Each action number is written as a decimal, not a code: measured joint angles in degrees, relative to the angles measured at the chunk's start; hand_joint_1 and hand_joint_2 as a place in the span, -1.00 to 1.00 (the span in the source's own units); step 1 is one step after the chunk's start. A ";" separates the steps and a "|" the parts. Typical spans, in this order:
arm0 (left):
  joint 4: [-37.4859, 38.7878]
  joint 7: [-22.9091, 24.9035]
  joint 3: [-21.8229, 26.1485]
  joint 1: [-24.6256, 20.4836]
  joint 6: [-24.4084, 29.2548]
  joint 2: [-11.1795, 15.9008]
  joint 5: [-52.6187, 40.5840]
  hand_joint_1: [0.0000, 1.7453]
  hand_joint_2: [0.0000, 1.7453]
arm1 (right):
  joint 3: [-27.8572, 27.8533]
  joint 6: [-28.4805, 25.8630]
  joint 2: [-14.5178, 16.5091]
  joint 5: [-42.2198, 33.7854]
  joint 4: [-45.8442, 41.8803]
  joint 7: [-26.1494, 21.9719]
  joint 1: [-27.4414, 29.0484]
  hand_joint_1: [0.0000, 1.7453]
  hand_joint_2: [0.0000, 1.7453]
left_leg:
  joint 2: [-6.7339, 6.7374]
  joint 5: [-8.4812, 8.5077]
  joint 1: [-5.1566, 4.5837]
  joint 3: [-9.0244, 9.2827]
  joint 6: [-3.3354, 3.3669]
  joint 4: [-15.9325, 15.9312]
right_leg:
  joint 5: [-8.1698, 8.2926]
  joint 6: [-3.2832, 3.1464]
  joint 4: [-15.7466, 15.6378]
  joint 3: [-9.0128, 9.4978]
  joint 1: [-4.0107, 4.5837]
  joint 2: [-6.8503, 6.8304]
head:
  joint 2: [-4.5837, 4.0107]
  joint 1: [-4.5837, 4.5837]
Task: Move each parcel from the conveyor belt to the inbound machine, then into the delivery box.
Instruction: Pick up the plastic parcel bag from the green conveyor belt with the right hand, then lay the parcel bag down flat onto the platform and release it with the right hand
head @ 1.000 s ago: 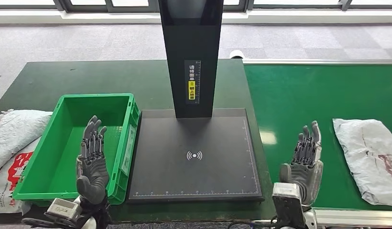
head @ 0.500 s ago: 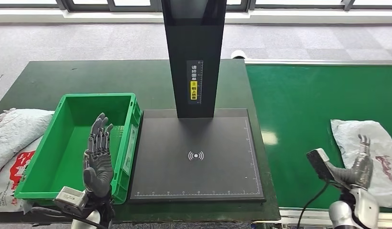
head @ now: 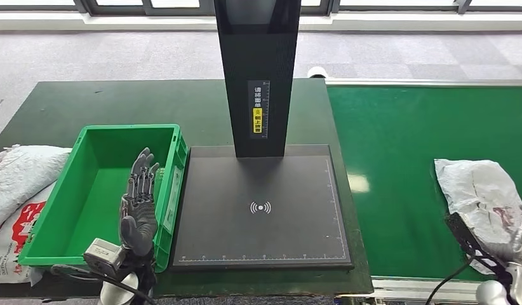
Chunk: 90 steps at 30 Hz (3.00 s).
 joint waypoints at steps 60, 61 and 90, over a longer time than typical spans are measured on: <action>8.52 -0.02 -2.49 -5.67 5.17 -0.04 -2.69 -1.00 -1.00 | -6.72 3.59 4.01 1.92 19.70 -4.95 -5.73 1.00 1.00 | 0.30 -0.12 0.00 0.27 0.09 -0.02 | -0.04 0.07 0.01 0.24 0.01 0.24 | 0.01 0.00; 8.50 -0.02 -2.49 -5.67 5.37 -0.04 -2.69 -1.00 -1.00 | -6.72 2.76 4.24 1.45 19.54 -5.50 -5.69 1.00 1.00 | 0.30 -0.12 0.00 0.26 0.09 -0.02 | -0.04 0.07 0.01 0.24 0.01 0.24 | 0.01 0.00; 7.74 0.34 -2.62 -5.26 7.93 -0.33 -2.81 -1.00 -1.00 | 17.29 -16.16 28.08 -15.50 -48.57 -23.43 19.57 1.00 1.00 | 0.05 -0.10 0.19 0.26 0.00 -0.08 | -0.23 -0.16 0.14 0.21 0.20 0.02 | 0.01 -0.01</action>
